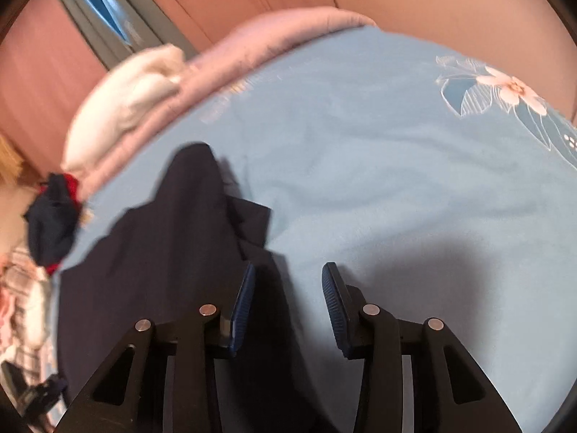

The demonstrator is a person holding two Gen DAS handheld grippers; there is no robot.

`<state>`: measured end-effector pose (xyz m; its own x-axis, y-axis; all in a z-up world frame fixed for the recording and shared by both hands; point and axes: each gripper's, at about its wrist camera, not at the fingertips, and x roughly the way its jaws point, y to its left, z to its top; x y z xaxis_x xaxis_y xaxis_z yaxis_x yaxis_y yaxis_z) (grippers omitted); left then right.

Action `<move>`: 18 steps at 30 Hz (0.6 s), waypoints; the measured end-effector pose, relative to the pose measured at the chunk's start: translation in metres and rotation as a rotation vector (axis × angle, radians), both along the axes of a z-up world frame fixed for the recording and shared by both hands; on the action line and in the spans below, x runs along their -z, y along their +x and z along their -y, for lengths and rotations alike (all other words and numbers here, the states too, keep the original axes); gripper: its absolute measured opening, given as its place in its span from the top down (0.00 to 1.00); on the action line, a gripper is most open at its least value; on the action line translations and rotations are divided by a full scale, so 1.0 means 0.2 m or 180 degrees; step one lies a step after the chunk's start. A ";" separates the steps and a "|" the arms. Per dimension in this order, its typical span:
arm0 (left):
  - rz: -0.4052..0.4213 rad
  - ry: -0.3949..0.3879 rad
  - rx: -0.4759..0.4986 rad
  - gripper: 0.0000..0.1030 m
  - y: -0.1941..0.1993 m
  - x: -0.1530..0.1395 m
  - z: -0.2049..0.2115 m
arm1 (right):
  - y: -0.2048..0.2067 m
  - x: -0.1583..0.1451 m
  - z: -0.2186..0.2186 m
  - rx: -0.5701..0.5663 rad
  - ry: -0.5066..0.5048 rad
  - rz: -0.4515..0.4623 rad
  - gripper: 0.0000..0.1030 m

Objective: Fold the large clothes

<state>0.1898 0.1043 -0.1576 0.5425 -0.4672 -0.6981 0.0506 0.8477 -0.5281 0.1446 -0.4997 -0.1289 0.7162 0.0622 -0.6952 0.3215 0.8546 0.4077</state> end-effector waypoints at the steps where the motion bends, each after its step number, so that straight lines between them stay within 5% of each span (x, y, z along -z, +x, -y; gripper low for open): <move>1: 0.0005 -0.0011 -0.0028 0.49 -0.01 0.00 -0.01 | -0.05 -0.05 -0.03 -0.0040 -0.0110 0.0097 0.60; 8: -0.0005 -0.0084 -0.0196 0.48 -0.16 0.02 -0.09 | -0.20 -0.16 -0.25 -0.0602 -0.0304 0.0261 0.60; 15: -0.0092 -0.0495 -0.0337 0.37 -0.29 0.06 -0.23 | -0.23 0.05 -0.42 -0.0973 -0.0685 -0.0178 0.58; 18: -0.0061 -0.0657 -0.0408 0.32 -0.34 0.06 -0.29 | -0.23 0.00 -0.45 -0.0946 -0.0772 -0.0241 0.54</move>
